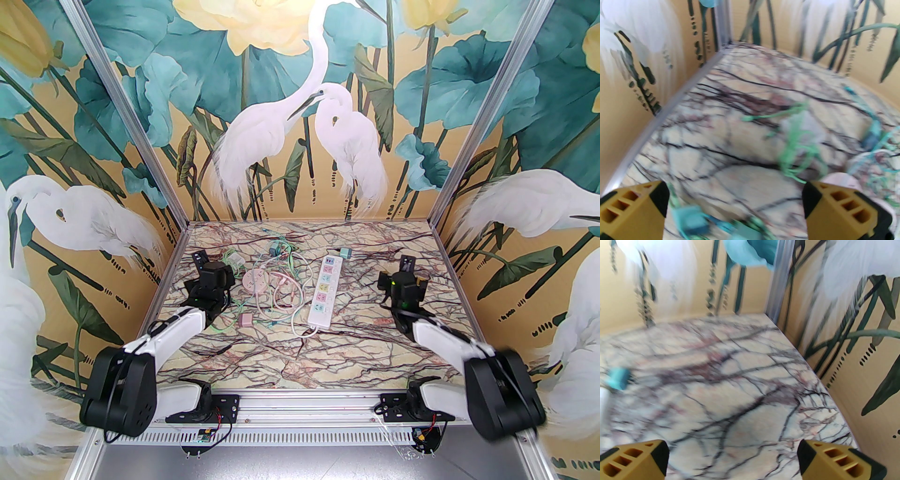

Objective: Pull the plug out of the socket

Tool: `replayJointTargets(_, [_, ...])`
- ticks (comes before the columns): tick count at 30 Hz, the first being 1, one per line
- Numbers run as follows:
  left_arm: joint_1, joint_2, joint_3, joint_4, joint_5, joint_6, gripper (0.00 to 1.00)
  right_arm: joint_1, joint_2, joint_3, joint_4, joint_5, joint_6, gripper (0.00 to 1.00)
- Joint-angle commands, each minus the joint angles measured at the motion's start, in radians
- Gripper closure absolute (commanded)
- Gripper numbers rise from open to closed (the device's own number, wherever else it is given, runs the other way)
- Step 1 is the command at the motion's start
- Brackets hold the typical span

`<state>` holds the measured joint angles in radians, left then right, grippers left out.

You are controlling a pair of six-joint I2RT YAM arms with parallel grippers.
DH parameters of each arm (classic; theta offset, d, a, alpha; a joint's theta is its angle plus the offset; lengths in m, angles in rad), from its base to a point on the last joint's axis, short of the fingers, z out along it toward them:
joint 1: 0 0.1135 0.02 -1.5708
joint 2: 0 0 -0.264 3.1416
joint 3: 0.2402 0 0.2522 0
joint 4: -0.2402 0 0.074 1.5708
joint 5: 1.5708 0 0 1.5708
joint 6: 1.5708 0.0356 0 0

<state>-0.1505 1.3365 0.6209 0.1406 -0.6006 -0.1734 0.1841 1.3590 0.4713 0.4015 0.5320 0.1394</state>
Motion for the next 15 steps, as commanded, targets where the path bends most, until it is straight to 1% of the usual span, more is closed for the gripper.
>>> replayJointTargets(1, [0.026, 0.100, -0.058, 0.218, -0.019, 0.141, 0.00, -0.028, 0.069, 0.011, 0.166, 0.019, -0.047, 0.01])
replayJointTargets(2, [0.030, 0.115, -0.033, 0.180, -0.017, 0.124, 0.00, -0.039, 0.074, 0.016, 0.172, -0.010, -0.053, 0.01])
replayJointTargets(3, [0.034, 0.129, -0.035, 0.220, 0.001, 0.129, 0.00, -0.055, 0.078, 0.013, 0.197, -0.040, -0.054, 0.01])
replayJointTargets(4, [0.034, 0.135, -0.041, 0.261, 0.049, 0.149, 0.01, -0.075, 0.078, 0.009, 0.209, -0.068, -0.048, 0.01])
replayJointTargets(6, [0.037, 0.134, -0.085, 0.397, 0.102, 0.181, 0.00, -0.125, 0.079, 0.006, 0.215, -0.131, -0.026, 0.01])
replayJointTargets(8, [0.049, 0.140, -0.137, 0.543, 0.142, 0.179, 0.00, -0.171, 0.079, -0.001, 0.230, -0.210, -0.005, 0.01])
replayJointTargets(9, [0.061, 0.161, -0.177, 0.645, 0.179, 0.175, 0.00, -0.184, 0.099, -0.038, 0.323, -0.237, -0.001, 0.01])
replayJointTargets(10, [0.063, 0.185, -0.197, 0.728, 0.190, 0.195, 0.00, -0.198, 0.133, -0.085, 0.457, -0.275, -0.007, 0.01])
replayJointTargets(11, [0.063, 0.176, -0.187, 0.683, 0.215, 0.185, 0.01, -0.201, 0.126, -0.097, 0.456, -0.318, -0.017, 0.01])
replayJointTargets(12, [0.065, 0.173, -0.188, 0.675, 0.229, 0.186, 0.00, -0.200, 0.124, -0.103, 0.454, -0.367, -0.030, 0.01])
replayJointTargets(13, [0.065, 0.182, -0.199, 0.721, 0.229, 0.199, 0.01, -0.199, 0.152, -0.121, 0.513, -0.387, -0.037, 0.01])
replayJointTargets(14, [0.065, 0.173, -0.201, 0.705, 0.236, 0.187, 0.01, -0.200, 0.194, -0.140, 0.603, -0.392, -0.045, 0.01])
replayJointTargets(15, [0.067, 0.171, -0.216, 0.725, 0.250, 0.190, 0.00, -0.198, 0.203, -0.157, 0.648, -0.377, -0.043, 0.01])
